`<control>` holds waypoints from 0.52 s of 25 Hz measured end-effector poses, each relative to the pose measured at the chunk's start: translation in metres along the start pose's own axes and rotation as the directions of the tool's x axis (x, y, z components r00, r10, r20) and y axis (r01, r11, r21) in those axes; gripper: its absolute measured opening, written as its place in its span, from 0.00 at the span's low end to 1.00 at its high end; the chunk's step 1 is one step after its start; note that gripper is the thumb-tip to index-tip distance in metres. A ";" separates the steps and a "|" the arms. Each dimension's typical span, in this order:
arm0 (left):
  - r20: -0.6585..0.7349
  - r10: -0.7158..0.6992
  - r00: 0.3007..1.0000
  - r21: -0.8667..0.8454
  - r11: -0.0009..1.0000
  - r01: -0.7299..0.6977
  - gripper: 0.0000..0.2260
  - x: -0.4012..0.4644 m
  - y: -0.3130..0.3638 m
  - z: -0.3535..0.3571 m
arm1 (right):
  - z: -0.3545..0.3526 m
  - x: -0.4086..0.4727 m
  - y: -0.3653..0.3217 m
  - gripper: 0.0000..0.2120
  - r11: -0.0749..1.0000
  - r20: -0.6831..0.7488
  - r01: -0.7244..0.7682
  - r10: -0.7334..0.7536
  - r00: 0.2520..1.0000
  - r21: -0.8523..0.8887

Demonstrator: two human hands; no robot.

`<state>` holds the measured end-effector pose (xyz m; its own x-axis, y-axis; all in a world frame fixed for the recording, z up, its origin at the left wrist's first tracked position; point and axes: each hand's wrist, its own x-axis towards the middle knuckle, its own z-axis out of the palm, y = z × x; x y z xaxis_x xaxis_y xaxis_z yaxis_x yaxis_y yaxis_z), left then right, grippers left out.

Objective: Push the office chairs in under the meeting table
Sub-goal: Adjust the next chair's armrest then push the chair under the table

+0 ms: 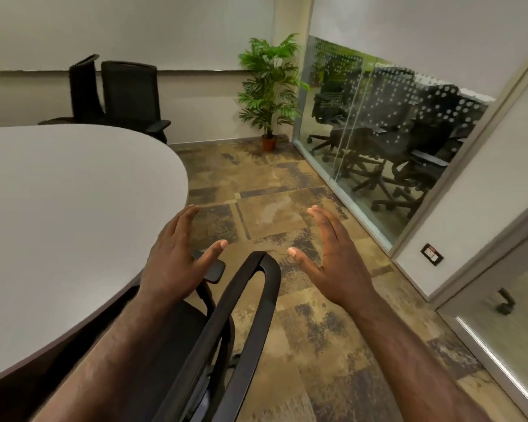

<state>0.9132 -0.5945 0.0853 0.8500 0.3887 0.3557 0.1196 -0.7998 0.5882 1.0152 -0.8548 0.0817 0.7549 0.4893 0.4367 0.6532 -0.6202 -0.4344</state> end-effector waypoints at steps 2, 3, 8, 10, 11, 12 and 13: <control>-0.025 -0.033 0.999 0.020 0.999 0.034 0.35 0.012 0.001 0.008 | 0.010 0.026 0.018 0.35 0.998 0.017 0.035 -0.036 0.999 0.048; -0.042 -0.054 0.998 0.030 0.998 0.055 0.35 0.019 0.002 0.013 | 0.015 0.040 0.029 0.34 0.996 0.031 0.056 -0.058 0.998 0.075; -0.125 -0.229 0.965 0.029 0.972 0.234 0.37 0.056 0.019 0.033 | 0.028 0.101 0.077 0.35 0.965 0.083 0.194 -0.211 0.974 0.178; -0.168 -0.285 0.944 0.039 0.955 0.295 0.37 0.069 0.031 0.040 | 0.030 0.125 0.096 0.35 0.945 0.110 0.246 -0.273 0.956 0.213; -0.197 -0.303 0.932 0.045 0.947 0.317 0.37 0.074 0.037 0.043 | 0.033 0.137 0.104 0.35 0.935 0.126 0.268 -0.302 0.945 0.233; -0.227 -0.318 0.921 0.047 0.941 0.336 0.37 0.078 0.042 0.045 | 0.036 0.148 0.111 0.36 0.924 0.139 0.285 -0.327 0.935 0.255; -0.257 -0.335 0.907 0.052 0.932 0.359 0.37 0.081 0.046 0.048 | 0.040 0.160 0.115 0.36 0.911 0.149 0.299 -0.350 0.925 0.282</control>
<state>1.0124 -0.6214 0.1063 0.5985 0.7377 0.3124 0.4432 -0.6298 0.6379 1.2141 -0.8235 0.0702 0.4783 0.7609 0.4384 0.8377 -0.2457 -0.4877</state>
